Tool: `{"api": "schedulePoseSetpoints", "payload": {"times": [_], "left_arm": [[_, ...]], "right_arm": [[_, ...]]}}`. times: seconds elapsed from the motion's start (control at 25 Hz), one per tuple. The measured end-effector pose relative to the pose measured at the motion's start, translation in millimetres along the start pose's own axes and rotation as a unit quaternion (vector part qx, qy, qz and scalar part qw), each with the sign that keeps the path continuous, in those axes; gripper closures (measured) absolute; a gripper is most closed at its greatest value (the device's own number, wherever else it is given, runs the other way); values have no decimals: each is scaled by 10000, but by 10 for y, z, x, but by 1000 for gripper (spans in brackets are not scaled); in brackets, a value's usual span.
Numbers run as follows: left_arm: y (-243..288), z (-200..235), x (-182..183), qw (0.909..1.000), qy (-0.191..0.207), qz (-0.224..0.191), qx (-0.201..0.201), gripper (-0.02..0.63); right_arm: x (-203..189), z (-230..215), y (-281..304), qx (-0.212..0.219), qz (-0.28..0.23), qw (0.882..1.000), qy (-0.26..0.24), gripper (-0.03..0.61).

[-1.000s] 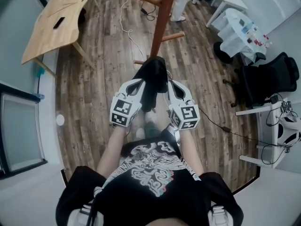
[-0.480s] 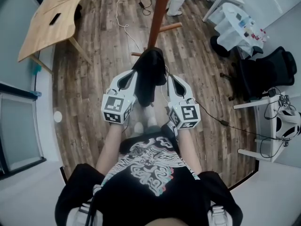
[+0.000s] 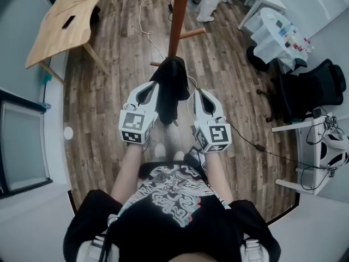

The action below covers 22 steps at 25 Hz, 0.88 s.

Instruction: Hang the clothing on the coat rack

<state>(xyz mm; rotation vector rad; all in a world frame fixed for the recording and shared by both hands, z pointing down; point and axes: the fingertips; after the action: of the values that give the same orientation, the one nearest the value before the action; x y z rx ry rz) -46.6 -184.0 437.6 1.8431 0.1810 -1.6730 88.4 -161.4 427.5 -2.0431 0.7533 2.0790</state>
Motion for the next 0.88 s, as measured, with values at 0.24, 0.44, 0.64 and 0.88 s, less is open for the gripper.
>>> {"api": "schedulePoseSetpoints", "payload": {"times": [0.24, 0.44, 0.64, 0.88], "left_arm": [[21, -153, 57, 9999, 15, -28, 132, 624], [33, -217, 24, 9994, 117, 68, 323, 624], [12, -177, -47, 9992, -15, 97, 377, 624], [34, -182, -43, 9991, 3, 97, 424, 624]], "right_arm": [[6, -95, -112, 165, -86, 9998, 33, 580], [-58, -184, -142, 158, -26, 9999, -8, 580], [-84, -203, -149, 232, -37, 9997, 23, 580], [-117, -250, -143, 225, -23, 9997, 30, 580]]}}
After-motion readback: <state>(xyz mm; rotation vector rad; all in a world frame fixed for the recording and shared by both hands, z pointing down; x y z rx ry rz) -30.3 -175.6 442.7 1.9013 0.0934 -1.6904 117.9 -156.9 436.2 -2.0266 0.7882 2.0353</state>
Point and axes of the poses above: the fingertips, and each gripper's own axes: y forward along the fingers, z to its left, x out of its top, and after that the axes turned 12 degrees about z, right-handed
